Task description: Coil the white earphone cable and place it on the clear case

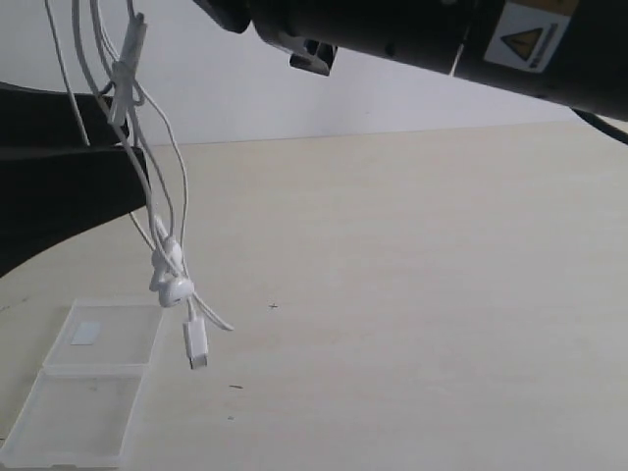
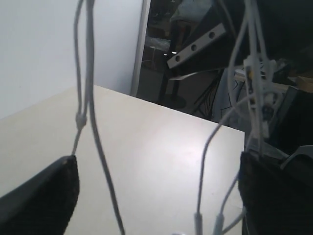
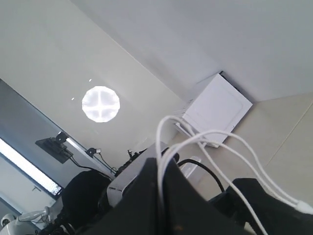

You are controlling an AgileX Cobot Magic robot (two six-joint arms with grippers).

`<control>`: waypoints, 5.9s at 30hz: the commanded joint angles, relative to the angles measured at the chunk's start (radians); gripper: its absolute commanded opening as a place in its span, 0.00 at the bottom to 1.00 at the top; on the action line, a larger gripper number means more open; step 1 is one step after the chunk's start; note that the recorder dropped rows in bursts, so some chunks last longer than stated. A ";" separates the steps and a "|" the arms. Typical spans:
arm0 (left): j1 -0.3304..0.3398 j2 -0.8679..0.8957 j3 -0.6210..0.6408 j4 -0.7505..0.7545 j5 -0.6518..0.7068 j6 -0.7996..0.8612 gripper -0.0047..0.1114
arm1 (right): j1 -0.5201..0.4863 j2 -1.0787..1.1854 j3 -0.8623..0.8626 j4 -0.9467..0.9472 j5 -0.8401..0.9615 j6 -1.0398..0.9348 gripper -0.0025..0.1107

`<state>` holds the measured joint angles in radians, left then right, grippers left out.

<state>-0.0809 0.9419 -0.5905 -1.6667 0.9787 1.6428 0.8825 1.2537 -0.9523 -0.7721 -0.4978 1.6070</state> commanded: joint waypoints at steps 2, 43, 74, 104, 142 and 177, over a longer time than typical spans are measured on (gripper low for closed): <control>-0.001 0.001 0.005 0.005 0.006 0.004 0.77 | 0.002 -0.007 -0.003 -0.058 -0.009 -0.011 0.02; 0.001 -0.046 0.005 0.112 -0.004 -0.096 0.77 | 0.002 -0.002 -0.003 -0.136 0.028 0.014 0.02; 0.001 -0.079 0.005 0.159 -0.179 -0.108 0.77 | 0.002 0.052 -0.006 -0.011 -0.054 -0.019 0.02; 0.001 -0.007 0.005 0.062 0.013 -0.019 0.77 | 0.002 0.052 -0.006 -0.018 -0.060 -0.035 0.02; 0.001 0.013 0.005 -0.028 -0.043 0.003 0.70 | 0.002 0.052 -0.006 0.007 -0.100 -0.035 0.02; 0.000 0.013 0.005 -0.038 -0.043 0.003 0.67 | 0.002 0.052 -0.024 0.038 -0.148 -0.046 0.02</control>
<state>-0.0809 0.9525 -0.5905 -1.6818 0.9381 1.6417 0.8825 1.3035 -0.9697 -0.7363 -0.6274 1.5735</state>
